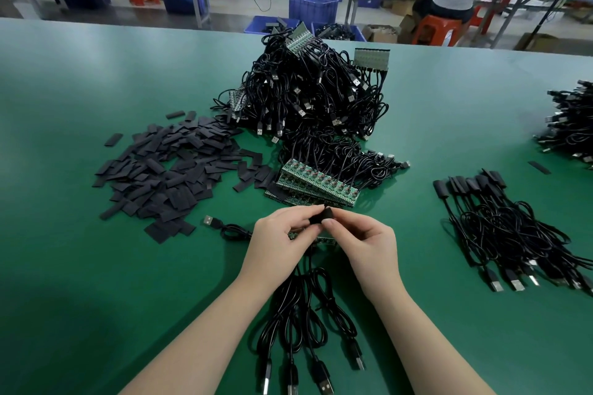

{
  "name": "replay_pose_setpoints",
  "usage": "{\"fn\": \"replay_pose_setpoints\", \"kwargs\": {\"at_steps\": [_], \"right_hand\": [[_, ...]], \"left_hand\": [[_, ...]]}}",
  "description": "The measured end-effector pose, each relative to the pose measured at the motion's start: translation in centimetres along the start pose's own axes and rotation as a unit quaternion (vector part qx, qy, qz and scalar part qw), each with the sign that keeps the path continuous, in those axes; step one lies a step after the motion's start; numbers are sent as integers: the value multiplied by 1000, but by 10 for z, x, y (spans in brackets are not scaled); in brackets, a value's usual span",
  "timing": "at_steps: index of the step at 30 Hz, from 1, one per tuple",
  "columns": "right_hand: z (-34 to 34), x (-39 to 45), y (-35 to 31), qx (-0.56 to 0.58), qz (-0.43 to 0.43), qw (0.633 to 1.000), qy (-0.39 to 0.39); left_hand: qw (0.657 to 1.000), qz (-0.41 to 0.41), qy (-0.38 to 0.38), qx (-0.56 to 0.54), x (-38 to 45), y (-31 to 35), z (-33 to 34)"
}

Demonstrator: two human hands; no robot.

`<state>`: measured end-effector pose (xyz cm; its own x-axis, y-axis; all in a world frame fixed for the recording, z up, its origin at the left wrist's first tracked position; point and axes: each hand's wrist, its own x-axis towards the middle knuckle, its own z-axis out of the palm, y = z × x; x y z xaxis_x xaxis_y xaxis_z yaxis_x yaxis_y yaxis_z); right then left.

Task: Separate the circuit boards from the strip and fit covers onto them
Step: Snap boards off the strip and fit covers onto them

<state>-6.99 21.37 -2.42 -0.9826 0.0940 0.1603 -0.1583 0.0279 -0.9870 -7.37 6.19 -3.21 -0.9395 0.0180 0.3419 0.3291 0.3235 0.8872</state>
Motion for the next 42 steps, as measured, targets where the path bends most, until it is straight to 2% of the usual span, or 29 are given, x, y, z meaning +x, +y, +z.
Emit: {"fn": "replay_pose_setpoints", "kwargs": {"at_steps": [19,23,28,42], "right_hand": [[1,-1,-1,-11,6,1000,-9],[0,1,1,30,26,999,2],[0,0,1,58,11,998,0],[-2,2,2,50,34,998,-2]], "left_hand": [[1000,4,-2,4,-1,4,0],[999,29,18,14,0,5,1],[998,40,20,47,-1,4,1],[998,-23,29,-60,1,7,2]]}}
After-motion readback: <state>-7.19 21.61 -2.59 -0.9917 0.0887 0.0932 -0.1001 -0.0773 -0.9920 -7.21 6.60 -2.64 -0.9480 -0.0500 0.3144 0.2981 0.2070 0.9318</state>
